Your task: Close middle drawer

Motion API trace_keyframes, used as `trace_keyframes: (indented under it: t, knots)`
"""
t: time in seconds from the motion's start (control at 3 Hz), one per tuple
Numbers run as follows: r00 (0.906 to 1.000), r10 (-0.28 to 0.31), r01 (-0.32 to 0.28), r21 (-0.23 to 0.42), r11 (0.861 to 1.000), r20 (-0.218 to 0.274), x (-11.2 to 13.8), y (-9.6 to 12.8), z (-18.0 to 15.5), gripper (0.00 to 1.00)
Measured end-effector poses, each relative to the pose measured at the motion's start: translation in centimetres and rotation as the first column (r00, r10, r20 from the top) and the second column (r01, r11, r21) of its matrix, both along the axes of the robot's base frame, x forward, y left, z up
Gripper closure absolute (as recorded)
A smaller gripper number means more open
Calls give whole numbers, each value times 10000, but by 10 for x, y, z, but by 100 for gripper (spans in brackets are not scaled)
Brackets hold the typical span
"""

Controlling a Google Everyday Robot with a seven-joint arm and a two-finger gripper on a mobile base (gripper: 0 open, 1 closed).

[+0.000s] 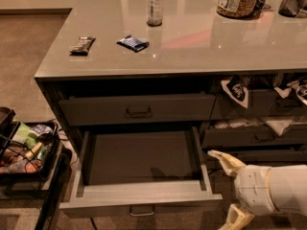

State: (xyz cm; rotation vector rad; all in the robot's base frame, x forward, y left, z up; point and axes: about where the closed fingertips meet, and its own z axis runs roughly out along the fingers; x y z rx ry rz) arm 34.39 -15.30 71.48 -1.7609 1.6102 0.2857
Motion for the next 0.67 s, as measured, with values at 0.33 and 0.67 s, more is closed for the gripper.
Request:
trace_keyframes:
  t: [0.33,0.67]
  knots:
    - [9952,847,-834,282,9961,-490,13,24,-37,0]
    - [9803,1466,-1334,1035,9856,-1323,16,57,-107,0]
